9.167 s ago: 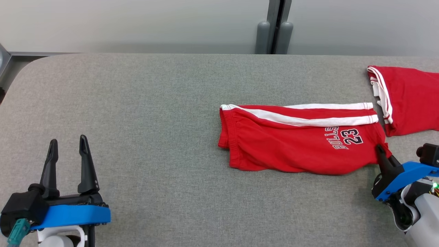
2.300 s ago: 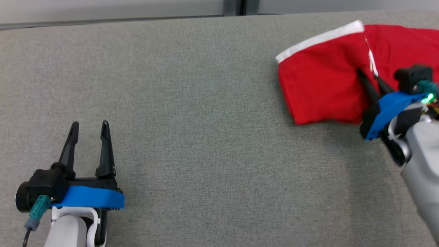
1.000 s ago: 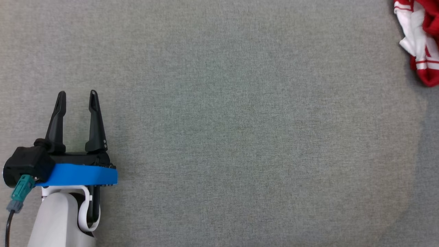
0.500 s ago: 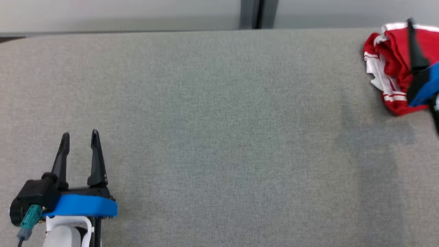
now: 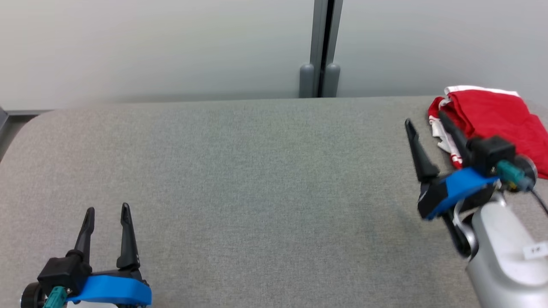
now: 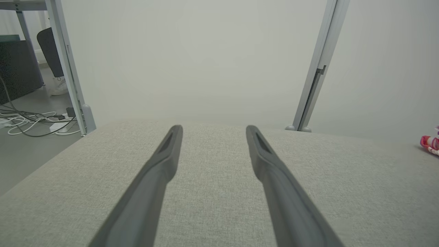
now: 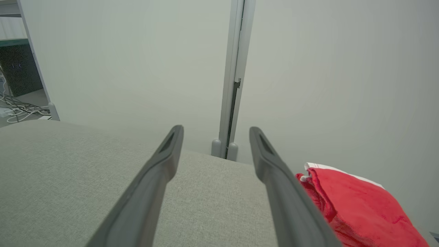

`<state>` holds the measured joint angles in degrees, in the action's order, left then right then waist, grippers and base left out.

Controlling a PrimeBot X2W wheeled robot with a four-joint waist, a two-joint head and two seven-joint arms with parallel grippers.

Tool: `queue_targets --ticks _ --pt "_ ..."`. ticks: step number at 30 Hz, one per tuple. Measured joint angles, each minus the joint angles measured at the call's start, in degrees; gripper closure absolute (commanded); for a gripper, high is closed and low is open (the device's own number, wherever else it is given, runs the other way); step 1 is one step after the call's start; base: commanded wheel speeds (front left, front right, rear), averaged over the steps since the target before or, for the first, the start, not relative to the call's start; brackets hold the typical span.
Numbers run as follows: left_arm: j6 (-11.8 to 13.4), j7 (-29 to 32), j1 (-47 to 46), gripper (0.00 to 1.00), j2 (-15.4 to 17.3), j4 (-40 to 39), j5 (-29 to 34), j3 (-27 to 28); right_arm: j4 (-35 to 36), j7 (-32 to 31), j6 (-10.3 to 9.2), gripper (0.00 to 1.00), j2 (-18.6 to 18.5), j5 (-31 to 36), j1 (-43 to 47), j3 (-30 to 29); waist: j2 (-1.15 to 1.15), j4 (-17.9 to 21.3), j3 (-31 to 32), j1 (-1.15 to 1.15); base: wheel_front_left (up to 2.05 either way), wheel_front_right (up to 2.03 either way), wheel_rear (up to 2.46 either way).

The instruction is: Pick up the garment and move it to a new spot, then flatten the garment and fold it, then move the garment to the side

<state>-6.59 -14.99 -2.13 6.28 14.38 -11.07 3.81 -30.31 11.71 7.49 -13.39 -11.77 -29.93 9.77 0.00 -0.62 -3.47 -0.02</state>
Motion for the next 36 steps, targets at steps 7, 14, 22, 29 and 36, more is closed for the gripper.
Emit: queue_targets --ticks 7,14,22,29,36 --pt "0.7 0.0 2.1 0.0 -0.48 -0.09 0.07 -0.53 4.15 0.45 0.0 0.0 2.97 -0.98 9.29 -3.31 0.0 1.3 3.08 0.0 0.0 0.0 0.0" --pt "1.08 0.0 2.68 0.0 -0.81 -0.4 0.02 -0.92 11.45 -1.32 0.0 0.0 5.55 0.77 17.14 -7.49 0.0 3.0 4.2 0.01 0.0 0.0 0.0" --pt "1.24 0.02 2.88 0.0 -0.53 -0.34 -0.09 -1.31 19.76 -4.08 0.0 0.0 8.46 3.18 23.91 -10.29 0.0 3.59 4.77 0.02 0.0 0.0 0.0" --pt "1.25 0.4 2.88 0.0 0.22 -0.43 -0.33 -1.78 23.98 -5.99 0.0 0.0 9.92 4.76 27.98 -11.9 0.0 3.0 5.21 0.01 0.0 0.0 0.0" --pt "1.44 1.05 2.85 0.0 0.55 -0.71 -0.52 -2.41 25.21 -6.59 0.0 0.0 10.34 5.5 29.25 -12.79 0.0 2.3 5.37 0.02 0.0 0.0 0.0"
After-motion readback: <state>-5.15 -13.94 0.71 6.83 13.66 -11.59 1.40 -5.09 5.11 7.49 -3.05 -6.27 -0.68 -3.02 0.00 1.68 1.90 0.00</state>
